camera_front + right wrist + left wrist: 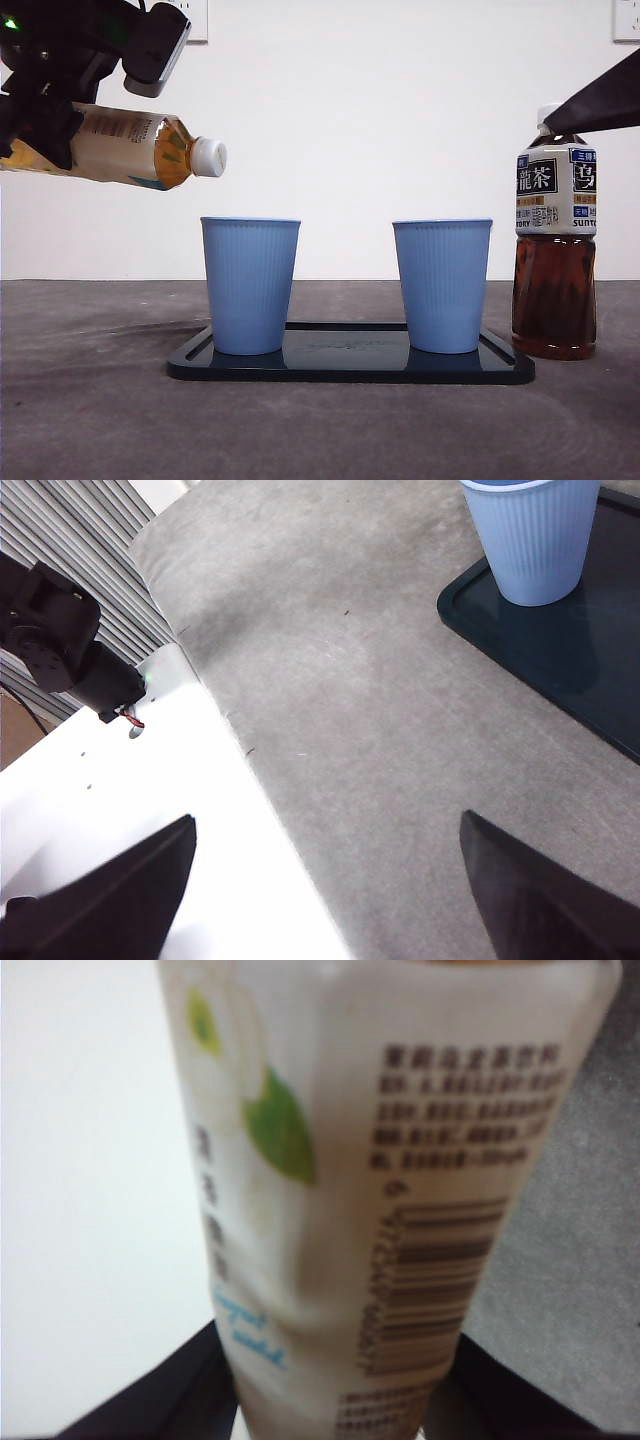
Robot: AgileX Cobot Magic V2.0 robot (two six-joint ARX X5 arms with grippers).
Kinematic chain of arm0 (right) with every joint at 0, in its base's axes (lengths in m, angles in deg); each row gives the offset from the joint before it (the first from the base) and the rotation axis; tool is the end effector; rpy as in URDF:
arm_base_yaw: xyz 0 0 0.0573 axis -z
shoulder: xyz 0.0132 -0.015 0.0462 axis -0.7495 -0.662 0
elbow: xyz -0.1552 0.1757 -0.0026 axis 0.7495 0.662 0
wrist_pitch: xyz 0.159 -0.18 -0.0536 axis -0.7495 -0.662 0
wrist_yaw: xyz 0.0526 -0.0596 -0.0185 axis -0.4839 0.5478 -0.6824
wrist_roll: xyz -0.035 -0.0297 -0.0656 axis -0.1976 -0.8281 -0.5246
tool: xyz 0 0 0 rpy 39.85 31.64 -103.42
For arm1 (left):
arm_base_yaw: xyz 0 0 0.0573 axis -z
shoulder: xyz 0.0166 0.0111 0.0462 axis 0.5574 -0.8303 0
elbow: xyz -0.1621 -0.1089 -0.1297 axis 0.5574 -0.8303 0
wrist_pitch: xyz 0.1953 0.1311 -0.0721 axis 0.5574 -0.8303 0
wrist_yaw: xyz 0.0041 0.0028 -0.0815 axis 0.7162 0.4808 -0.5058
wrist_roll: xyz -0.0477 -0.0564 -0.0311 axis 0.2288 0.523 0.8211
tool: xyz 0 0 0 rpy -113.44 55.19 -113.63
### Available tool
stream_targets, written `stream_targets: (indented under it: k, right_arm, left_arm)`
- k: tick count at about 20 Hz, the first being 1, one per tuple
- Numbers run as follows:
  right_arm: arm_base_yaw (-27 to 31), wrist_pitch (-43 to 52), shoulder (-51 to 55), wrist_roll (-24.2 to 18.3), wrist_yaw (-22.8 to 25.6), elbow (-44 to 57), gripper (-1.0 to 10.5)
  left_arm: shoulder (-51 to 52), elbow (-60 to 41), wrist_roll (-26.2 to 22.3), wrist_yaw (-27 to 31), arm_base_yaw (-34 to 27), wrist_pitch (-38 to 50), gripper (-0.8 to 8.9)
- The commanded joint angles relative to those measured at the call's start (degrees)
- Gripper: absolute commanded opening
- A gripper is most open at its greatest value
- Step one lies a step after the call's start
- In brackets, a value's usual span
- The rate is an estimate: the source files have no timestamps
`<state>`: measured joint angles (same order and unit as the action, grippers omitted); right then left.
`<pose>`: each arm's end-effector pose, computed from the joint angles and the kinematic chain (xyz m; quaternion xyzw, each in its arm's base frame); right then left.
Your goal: Pour the drink into the cup
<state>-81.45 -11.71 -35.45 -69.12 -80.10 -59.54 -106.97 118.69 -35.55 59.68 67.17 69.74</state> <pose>0.1204 0.1239 0.2177 0.0591 0.3316 0.5195 0.7853 0.2655 -0.1219 0.2318 0.7308 0.2527 -0.1041 0.6255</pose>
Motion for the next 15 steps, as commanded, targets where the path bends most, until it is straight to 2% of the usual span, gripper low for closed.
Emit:
stream_targets:
  k: [1,4,8,14,15]
  right_arm:
    - [-0.39,0.37,-0.31,-0.66,-0.04,-0.94,4.2]
    - [-0.39,0.37,-0.31,-0.63,-0.02,-0.94,4.2]
    - [-0.39,0.37,-0.31,-0.66,-0.02,-0.94,4.2]
    - [-0.39,0.33,-0.31,-0.66,-0.02,-0.94,4.2]
    - [-0.39,0.33,-0.31,-0.66,-0.02,-0.94,4.2]
  left_arm:
    - [-0.07,1.81,0.61,0.83,0.55,1.95,1.51]
    - [-0.07,1.81,1.31,0.83,0.55,1.99,1.51]
    - [-0.02,1.81,6.10,0.81,0.55,2.08,1.51]
    - [1.07,1.81,17.70,-0.24,0.46,2.84,1.51]
    - [1.77,1.81,20.85,-1.14,0.46,2.80,1.51]
